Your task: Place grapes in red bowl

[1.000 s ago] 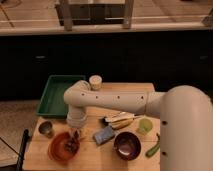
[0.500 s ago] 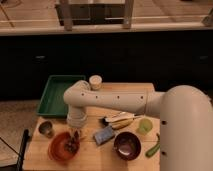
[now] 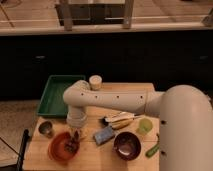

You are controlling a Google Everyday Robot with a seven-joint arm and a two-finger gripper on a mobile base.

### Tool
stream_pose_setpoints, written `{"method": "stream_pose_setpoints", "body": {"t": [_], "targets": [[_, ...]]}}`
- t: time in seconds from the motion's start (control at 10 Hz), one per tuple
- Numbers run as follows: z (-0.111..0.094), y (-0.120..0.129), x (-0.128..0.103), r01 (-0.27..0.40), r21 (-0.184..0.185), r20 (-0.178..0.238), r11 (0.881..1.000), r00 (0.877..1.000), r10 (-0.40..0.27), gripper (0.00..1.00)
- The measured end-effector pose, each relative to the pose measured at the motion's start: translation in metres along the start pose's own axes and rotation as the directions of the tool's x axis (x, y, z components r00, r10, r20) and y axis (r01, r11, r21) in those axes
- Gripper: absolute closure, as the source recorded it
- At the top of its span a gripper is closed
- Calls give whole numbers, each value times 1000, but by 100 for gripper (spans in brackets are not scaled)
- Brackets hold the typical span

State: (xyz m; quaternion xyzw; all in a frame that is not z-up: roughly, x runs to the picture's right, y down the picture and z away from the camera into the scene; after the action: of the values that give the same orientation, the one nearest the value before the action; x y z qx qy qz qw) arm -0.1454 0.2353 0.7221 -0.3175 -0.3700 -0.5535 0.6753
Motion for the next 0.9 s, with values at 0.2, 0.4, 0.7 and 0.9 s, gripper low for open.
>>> {"method": "stream_pose_setpoints", "body": {"t": [0.2,0.4,0.7,0.9], "targets": [[0,-1,0,8,-6,-1,1000,1000,-8,83],[0,-3,0,16,-12,-1,1000,1000,-16,85],[-2,-2,0,22,-18,-2,1000,1000,-22,84],[-2,-3,0,27,-23,-2,999,1000,-27,80]]}}
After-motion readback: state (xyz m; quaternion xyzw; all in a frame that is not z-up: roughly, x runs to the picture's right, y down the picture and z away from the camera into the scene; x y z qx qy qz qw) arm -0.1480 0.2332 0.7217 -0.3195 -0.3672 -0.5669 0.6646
